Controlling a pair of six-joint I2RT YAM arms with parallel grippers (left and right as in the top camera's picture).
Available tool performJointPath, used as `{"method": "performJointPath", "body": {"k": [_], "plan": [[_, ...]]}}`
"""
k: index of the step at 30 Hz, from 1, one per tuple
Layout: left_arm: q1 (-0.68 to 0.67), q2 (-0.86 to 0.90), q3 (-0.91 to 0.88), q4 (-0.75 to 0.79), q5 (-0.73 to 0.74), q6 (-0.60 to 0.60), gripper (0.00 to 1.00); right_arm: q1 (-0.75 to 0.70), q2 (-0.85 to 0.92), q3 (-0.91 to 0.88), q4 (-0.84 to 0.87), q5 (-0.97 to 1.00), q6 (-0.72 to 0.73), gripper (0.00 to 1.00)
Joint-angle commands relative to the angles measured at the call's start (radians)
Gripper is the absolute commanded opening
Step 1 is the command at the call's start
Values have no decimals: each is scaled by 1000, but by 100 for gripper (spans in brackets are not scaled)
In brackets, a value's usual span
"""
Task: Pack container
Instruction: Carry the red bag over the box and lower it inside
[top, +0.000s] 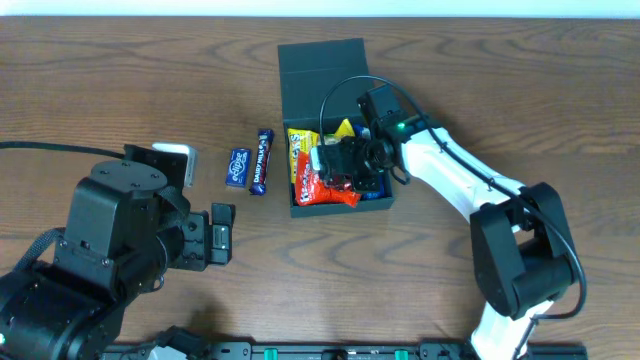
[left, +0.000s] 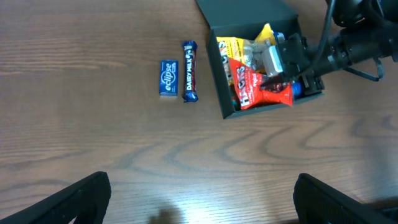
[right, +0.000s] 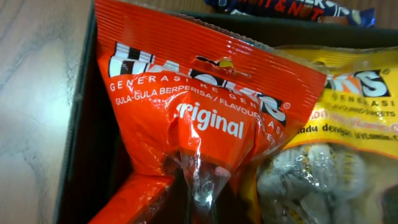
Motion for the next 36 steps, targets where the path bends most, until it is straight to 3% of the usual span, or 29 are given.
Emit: {"method": "performJointPath", "body": {"k": [1, 6, 9, 13, 17, 18, 19, 20, 22, 36], "plan": [[2, -1, 8, -2, -5, 11, 95, 8, 57, -13, -6, 101, -34, 1], [2, -1, 8, -2, -5, 11, 95, 8, 29, -12, 5, 101, 11, 4], [2, -1, 8, 4, -5, 27, 95, 9, -25, -11, 12, 100, 88, 25], [2, -1, 8, 9, -8, 32, 95, 9, -157, -11, 16, 81, 182, 41], [2, -1, 8, 9, -8, 32, 95, 9, -305, -11, 16, 77, 301, 65], [2, -1, 8, 9, -8, 32, 95, 9, -333, -11, 16, 69, 339, 57], [2, -1, 8, 9, -8, 32, 95, 9, -353, -11, 15, 54, 372, 38], [2, -1, 8, 11, -8, 32, 95, 9, -366, -11, 14, 29, 420, 2], [2, -1, 8, 16, -8, 32, 95, 10, -356, -12, -4, 5, 483, 1], [2, -1, 8, 19, -8, 32, 95, 9, -122, -16, 22, -42, 482, 2]]}}
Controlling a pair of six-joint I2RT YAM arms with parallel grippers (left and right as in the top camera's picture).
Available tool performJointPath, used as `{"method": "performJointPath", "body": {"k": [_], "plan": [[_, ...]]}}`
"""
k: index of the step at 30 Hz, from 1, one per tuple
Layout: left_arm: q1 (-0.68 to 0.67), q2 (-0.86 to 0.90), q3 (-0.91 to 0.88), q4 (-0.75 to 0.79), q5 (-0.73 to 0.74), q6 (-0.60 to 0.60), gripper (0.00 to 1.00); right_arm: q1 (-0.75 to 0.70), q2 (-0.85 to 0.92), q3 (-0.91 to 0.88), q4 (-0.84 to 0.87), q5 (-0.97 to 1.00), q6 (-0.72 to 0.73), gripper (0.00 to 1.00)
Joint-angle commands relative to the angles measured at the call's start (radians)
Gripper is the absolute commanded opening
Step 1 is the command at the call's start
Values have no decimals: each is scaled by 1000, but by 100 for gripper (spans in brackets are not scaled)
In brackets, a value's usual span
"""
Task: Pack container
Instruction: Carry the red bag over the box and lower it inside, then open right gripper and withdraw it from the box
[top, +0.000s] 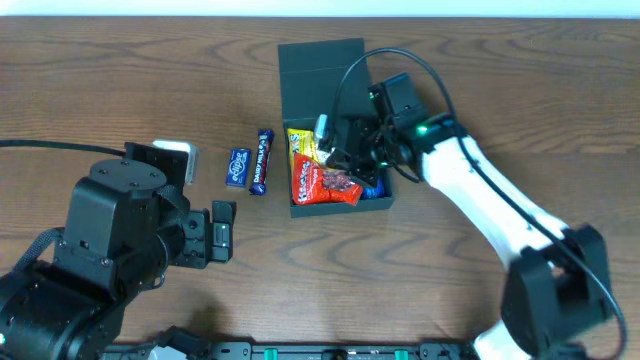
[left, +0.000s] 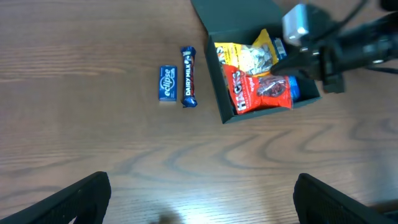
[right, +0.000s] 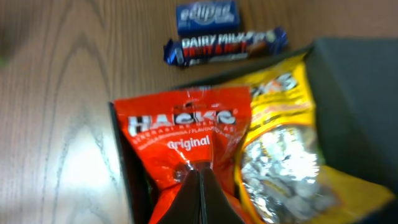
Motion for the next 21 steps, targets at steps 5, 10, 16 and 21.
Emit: {"method": "performJointPath", "body": {"k": [5, 10, 16, 21], "plan": [[2, -1, 8, -2, -8, 22, 95, 4, 176, -8, 48, -29, 18, 2], [2, -1, 8, -3, -7, 22, 95, 4, 245, -8, 58, -29, 18, 2], [2, -1, 8, -5, -7, 22, 95, 4, 249, -6, 60, -44, 33, 1], [2, -1, 8, -4, -8, 22, 95, -3, 106, 18, 52, -122, 200, 1]]}}
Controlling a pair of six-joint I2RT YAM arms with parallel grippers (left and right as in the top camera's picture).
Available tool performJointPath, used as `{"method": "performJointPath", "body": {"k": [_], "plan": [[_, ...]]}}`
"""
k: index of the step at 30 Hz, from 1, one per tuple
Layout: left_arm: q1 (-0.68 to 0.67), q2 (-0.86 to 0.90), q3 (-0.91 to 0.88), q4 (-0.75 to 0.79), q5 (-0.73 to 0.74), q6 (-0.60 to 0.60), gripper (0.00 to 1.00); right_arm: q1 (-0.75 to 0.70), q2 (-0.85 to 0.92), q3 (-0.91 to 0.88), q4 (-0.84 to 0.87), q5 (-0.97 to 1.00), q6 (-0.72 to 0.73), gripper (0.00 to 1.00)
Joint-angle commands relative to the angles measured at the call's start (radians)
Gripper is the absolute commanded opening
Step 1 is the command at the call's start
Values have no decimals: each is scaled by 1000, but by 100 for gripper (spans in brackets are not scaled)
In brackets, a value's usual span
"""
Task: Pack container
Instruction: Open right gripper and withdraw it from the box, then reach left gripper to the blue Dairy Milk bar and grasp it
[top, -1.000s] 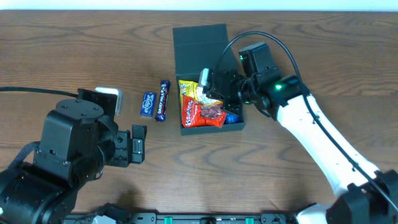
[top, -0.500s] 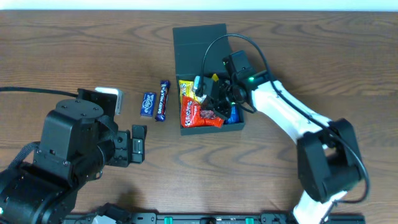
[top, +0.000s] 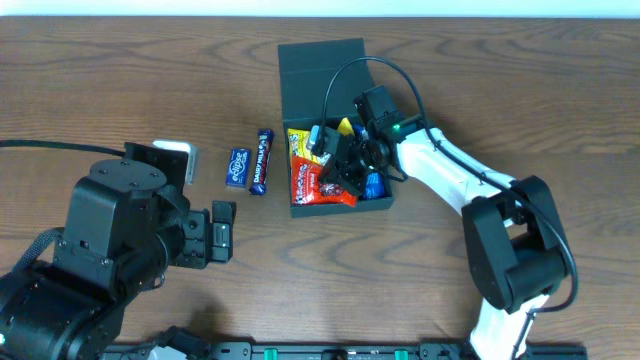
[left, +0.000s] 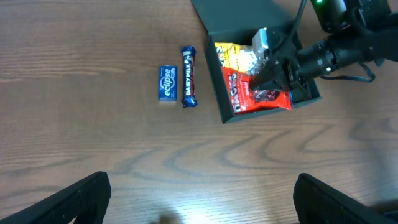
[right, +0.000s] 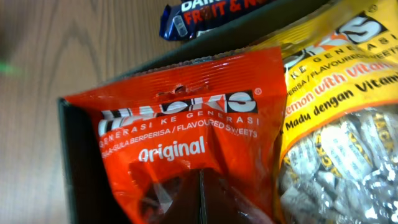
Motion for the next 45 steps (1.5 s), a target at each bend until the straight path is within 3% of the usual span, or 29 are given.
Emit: {"method": "performJointPath", "body": {"k": [1, 6, 9, 15, 19, 31, 45], "plan": [[2, -1, 8, -3, -8, 22, 95, -3, -124, 15, -5, -31, 132, 1], [2, -1, 8, -3, -8, 22, 95, -10, -359, 16, -6, -16, 222, 1], [2, -1, 8, -3, -8, 22, 95, -13, -481, 16, -29, 88, 329, 2], [2, -1, 8, -4, -8, 22, 95, -17, -547, 16, -184, 593, 677, 1], [2, -1, 8, -3, -8, 22, 95, -44, -525, 16, -253, 710, 823, 1], [2, -1, 8, -3, -17, 22, 95, -83, -391, 16, -278, 710, 883, 1], [2, 52, -58, 94, -206, 31, 95, -83, -386, 16, -309, 623, 883, 2]]}}
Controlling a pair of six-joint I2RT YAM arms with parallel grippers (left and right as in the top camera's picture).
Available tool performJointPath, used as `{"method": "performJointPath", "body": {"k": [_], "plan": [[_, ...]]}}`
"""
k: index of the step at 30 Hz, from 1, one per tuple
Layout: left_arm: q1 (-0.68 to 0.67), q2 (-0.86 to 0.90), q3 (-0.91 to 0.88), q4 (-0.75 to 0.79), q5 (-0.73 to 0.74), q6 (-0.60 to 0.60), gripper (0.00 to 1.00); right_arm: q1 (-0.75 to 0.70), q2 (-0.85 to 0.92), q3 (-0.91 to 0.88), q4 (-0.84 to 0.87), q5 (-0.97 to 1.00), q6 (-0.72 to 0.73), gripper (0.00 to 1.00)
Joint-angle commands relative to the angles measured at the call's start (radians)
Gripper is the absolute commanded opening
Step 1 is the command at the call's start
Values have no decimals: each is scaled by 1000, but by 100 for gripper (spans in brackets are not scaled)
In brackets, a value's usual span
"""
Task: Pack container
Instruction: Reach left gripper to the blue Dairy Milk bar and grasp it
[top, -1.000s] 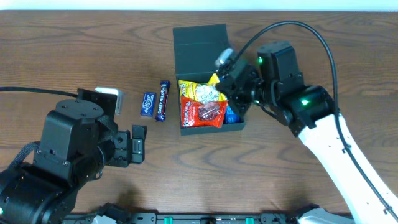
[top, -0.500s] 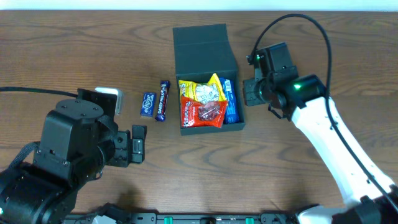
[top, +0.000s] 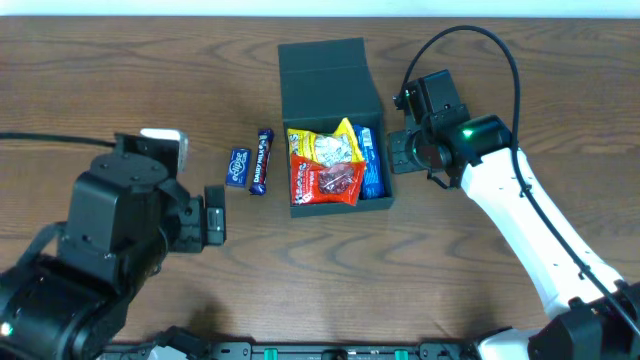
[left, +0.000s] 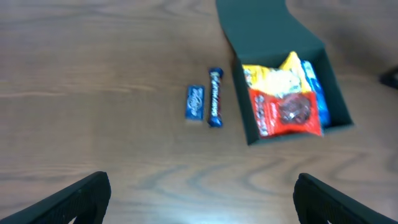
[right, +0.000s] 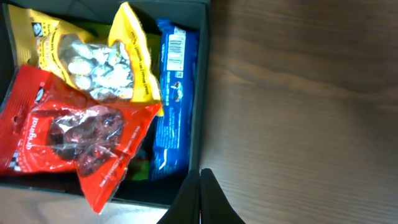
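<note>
The dark container (top: 340, 208) stands open with its lid (top: 322, 72) folded back. Inside lie a red Hacks bag (top: 325, 182), a yellow sweets bag (top: 325, 147) and a blue packet (top: 371, 170). The right wrist view shows the same red bag (right: 74, 137), yellow bag (right: 93, 62) and blue packet (right: 173, 106). A blue Eclipse pack (top: 237, 166) and a Dairy Milk bar (top: 262, 161) lie on the table left of the box. My right gripper (top: 397, 152) hangs just right of the box, shut and holding nothing. My left gripper (left: 202, 208) is wide open, far to the front left.
The wooden table (top: 480, 300) stretches on all sides. The bulky left arm (top: 110, 250) fills the front left corner. The right arm's white link (top: 520, 220) runs from the front right toward the box, with its cable looping above.
My right gripper was down in the box over the red bag; now it is outside the box's right wall, still shut. The left arm has shifted, and its view takes in more table.
My right gripper was first low in the box against the red bag. Then it stood higher over the box, then low on the red bag again. Now it is clear of the box, and the red bag lies flat in the front left.
</note>
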Motion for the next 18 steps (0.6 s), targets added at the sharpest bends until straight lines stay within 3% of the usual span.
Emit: {"method": "performJointPath", "body": {"k": [1, 12, 13, 18], "plan": [[2, 43, -61, 43, -60, 36, 95, -10, 0, -1, -7, -48, 11, 2], [3, 226, -344, 348, -57, 66, 100, -11, -104, -1, -53, -50, 11, 1], [3, 243, -367, 377, -57, 66, 95, -11, -129, -1, -54, -50, 11, 1], [47, 314, -435, 493, 42, 64, 93, -11, -251, -1, -64, -51, 6, 2]]}}
